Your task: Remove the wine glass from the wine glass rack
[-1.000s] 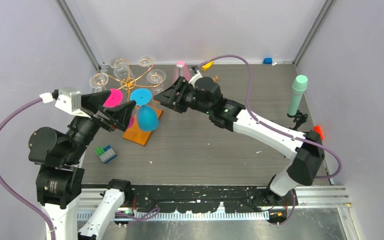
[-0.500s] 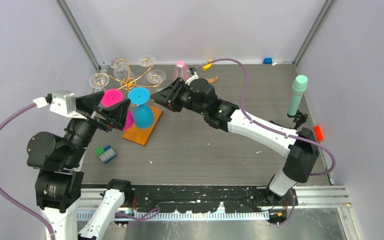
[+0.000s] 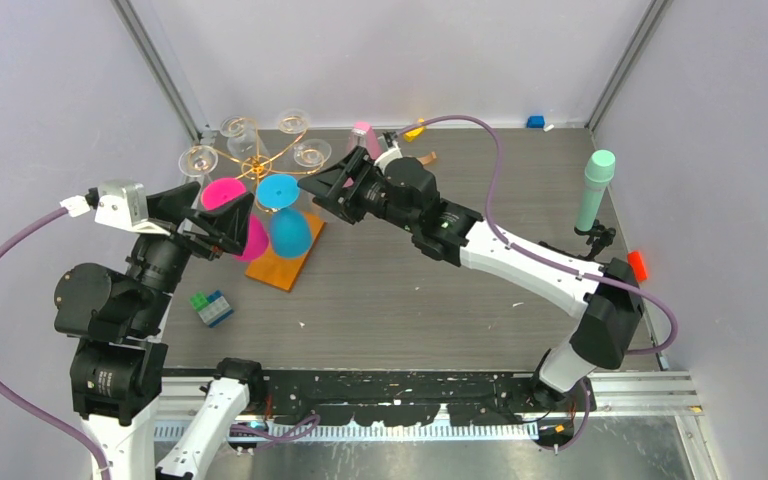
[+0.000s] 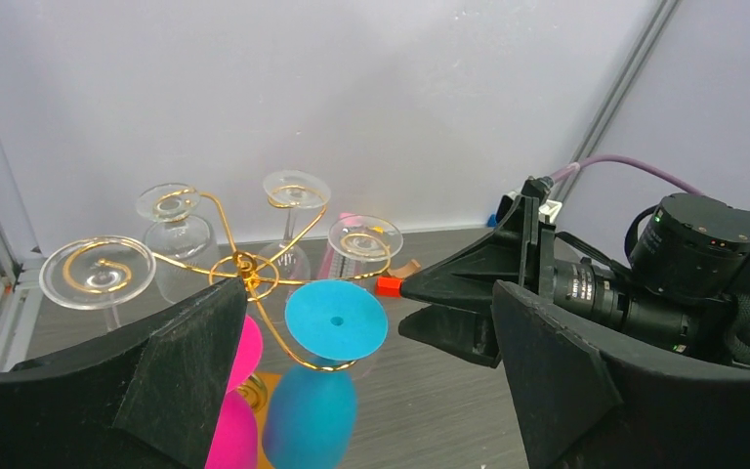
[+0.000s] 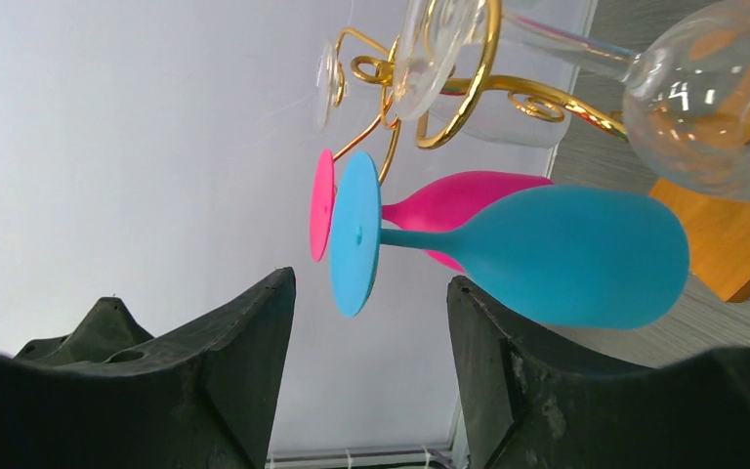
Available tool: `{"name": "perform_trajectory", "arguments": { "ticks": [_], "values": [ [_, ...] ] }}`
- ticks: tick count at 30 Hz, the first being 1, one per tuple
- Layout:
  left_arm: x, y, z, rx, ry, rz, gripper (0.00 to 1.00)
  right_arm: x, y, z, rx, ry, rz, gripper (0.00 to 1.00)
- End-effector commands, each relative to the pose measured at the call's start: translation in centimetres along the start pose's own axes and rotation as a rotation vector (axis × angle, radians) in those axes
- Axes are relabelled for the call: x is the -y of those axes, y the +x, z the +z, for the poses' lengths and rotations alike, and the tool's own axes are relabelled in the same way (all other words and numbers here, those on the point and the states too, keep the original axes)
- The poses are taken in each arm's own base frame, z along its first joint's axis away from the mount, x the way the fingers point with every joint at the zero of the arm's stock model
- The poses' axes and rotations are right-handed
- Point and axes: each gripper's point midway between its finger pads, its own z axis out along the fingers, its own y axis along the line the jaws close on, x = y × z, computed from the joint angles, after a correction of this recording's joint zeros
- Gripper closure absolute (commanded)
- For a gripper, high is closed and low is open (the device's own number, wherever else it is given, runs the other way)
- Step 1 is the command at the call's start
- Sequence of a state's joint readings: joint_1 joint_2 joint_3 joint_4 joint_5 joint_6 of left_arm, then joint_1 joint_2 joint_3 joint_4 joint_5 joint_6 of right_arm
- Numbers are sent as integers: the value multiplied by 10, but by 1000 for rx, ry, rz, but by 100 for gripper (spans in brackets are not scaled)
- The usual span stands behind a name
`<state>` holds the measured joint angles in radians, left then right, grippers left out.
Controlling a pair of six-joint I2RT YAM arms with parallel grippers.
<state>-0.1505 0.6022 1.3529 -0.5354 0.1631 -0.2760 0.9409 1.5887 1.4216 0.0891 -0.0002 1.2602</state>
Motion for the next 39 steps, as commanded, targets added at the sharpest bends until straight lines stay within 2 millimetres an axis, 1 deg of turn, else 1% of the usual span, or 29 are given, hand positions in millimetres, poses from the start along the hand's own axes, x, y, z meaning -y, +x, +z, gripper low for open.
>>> {"name": "perform_trajectory", "arguments": {
  "ticks": [1,6,14,21,26,28,30,31,32,33,34,36,39],
  "values": [
    [-2,-6,-2,27,-13,23,0,-32,6,6,-41,-100,3,36],
    [-5,-5,-2,25,-24,29,0,-29,8,14,-54,-88,1,39],
    [-5,-4,-2,23,-27,32,0,-27,10,18,-65,-75,-14,49],
    [-4,-6,-3,29,-21,27,0,-22,11,23,-64,-52,-20,56],
    [-4,-6,-4,29,-22,26,0,-22,12,26,-71,-51,-12,59],
    [-4,-6,-4,28,-23,27,0,-21,14,27,-76,-51,-4,62],
    [-3,-7,-6,29,-22,27,0,-22,14,28,-78,-55,2,69],
    [-3,-7,-6,29,-22,27,0,-22,14,28,-78,-57,6,75],
    [-3,-7,-6,30,-23,27,0,-23,14,27,-77,-58,7,84],
    [-3,-8,-7,32,-24,28,0,-23,13,26,-75,-56,6,89],
    [-4,-8,-7,30,-25,28,0,-25,12,25,-72,-57,4,96],
    [-3,-8,-7,32,-25,29,0,-26,10,22,-64,-55,-3,99],
    [-4,-9,-8,33,-28,30,0,-29,8,17,-52,-54,-9,100]
  ]
}}
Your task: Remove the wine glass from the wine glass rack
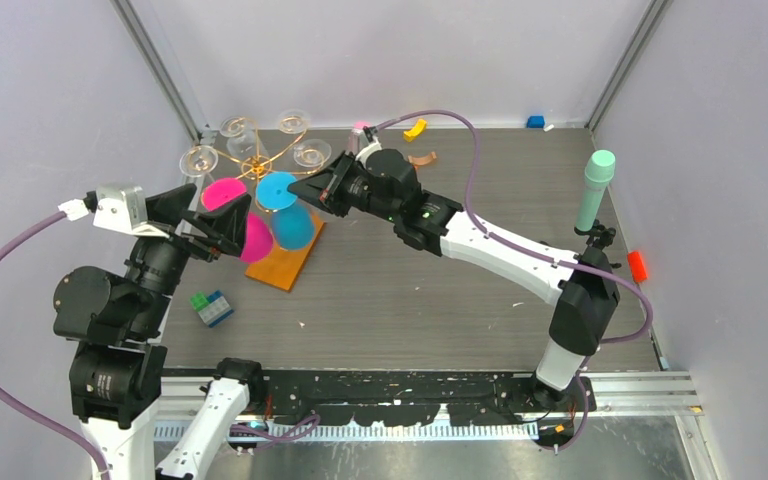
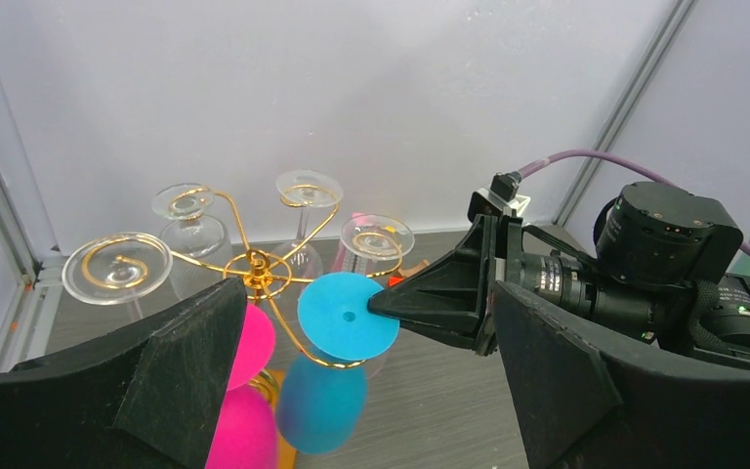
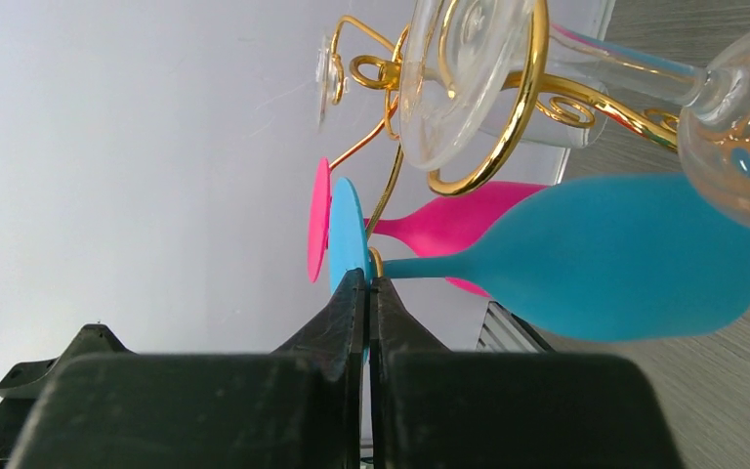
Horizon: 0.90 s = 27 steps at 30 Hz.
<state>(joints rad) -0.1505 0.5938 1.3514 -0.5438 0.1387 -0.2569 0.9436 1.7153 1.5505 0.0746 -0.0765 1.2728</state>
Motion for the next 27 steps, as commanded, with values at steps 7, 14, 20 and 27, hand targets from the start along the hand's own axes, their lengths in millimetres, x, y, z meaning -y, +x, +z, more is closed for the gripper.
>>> {"name": "perform_trajectory", "arguments": {
  "ticks": [7,14,20,27],
  "values": [
    [-1,-9,-5,31,-15,11,0,-44,3,-22,-3,-76,-12,100],
    [-4,-10,-6,34,-32,11,0,-60,15,-31,-30,-106,-14,100],
    [-6,-13,-8,42,-47,13,0,-67,15,-33,-31,-123,-8,100],
    [-7,-16,-8,48,-55,15,0,-79,20,-25,-68,-170,12,100]
  ]
}}
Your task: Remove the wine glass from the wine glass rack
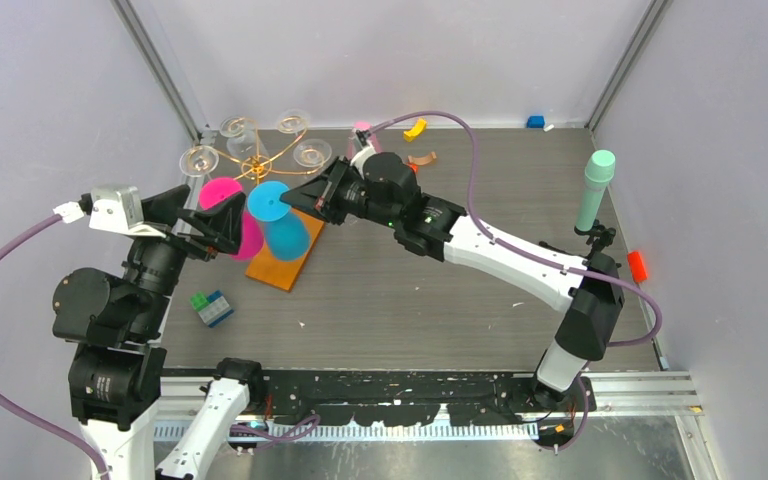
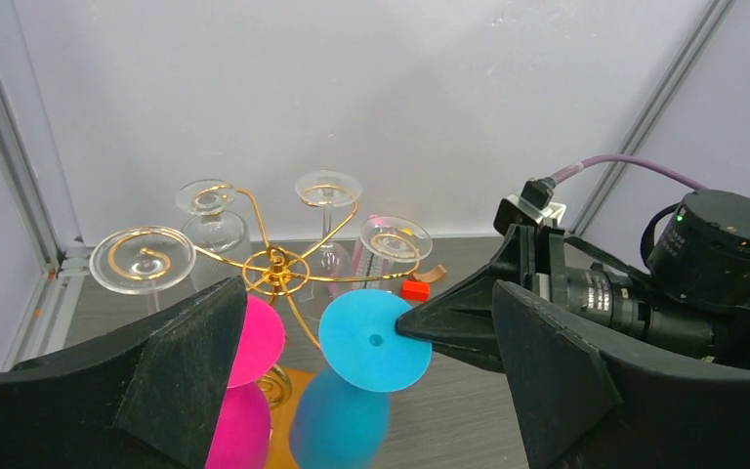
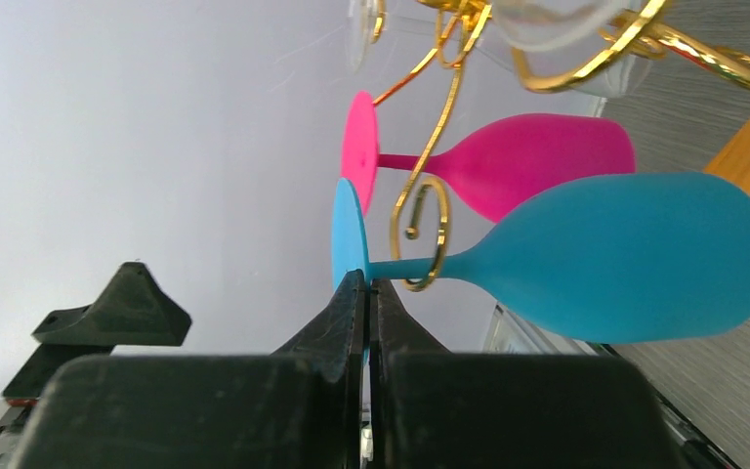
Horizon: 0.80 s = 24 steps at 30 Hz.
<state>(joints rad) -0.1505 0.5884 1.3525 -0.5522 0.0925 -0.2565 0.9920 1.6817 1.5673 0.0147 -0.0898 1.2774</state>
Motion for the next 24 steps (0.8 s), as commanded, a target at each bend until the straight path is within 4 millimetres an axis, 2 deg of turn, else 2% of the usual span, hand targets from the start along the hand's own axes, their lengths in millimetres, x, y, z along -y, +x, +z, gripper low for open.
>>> {"name": "perform_trajectory", "arguments": {
  "ticks": [1,5,15,19,24],
  "values": [
    [0,-14,-6,39,-11,14,0,-65,-4,-12,-16,-177,12,100],
    [-2,-15,-6,37,-19,19,0,-69,-3,-6,-27,-193,12,100],
    [-6,-15,-6,36,-40,26,0,-64,-5,11,-24,-176,-4,100],
    [-6,-15,-5,36,-44,28,0,-61,-15,14,30,-148,-40,100],
    [-3,-10,-3,16,-21,27,0,-41,-43,13,193,-42,-99,100]
  ]
}}
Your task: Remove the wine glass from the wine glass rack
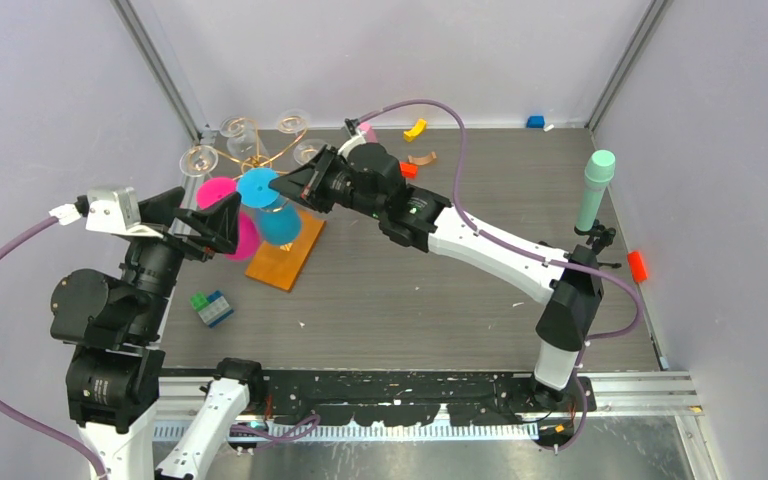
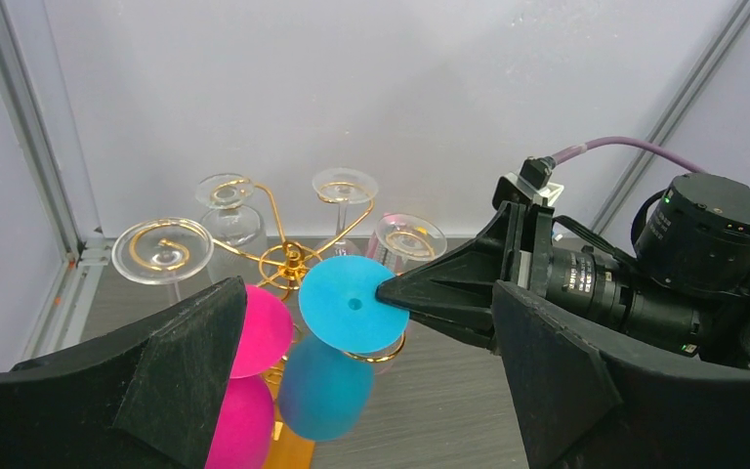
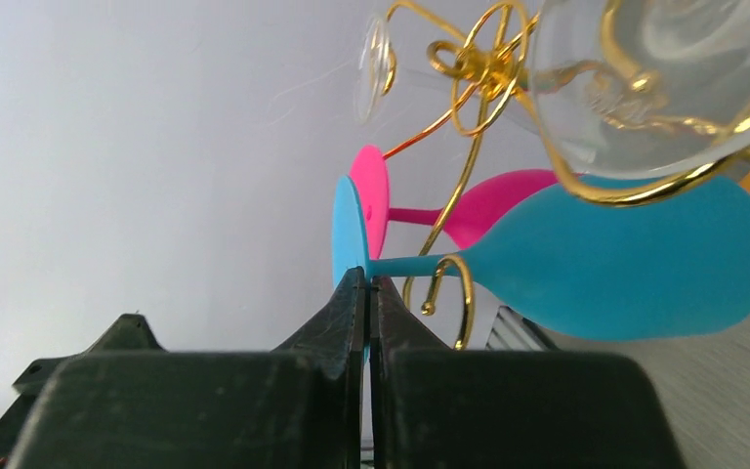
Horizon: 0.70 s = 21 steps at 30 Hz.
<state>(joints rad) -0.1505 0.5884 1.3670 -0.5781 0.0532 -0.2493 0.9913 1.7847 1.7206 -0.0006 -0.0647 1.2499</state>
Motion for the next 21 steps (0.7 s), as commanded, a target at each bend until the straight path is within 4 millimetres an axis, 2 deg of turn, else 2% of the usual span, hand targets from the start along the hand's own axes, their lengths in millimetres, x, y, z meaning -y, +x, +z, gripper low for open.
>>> {"name": "perform_trajectory", "arguments": {
  "ticks": [1,8,11,13,21],
  "values": [
    [4,-6,2,11,24,20,0,-22,-38,-10,188,3,-77,100],
    [5,3,7,-20,35,10,0,-13,-52,-16,276,40,-57,100],
    [7,7,11,-34,46,1,0,-13,-57,-20,307,42,-17,100],
    [9,10,13,-45,56,-9,0,-19,-62,-24,333,7,30,100],
    [13,28,24,-132,60,-106,0,-22,-61,-48,339,-19,137,100]
  ]
}}
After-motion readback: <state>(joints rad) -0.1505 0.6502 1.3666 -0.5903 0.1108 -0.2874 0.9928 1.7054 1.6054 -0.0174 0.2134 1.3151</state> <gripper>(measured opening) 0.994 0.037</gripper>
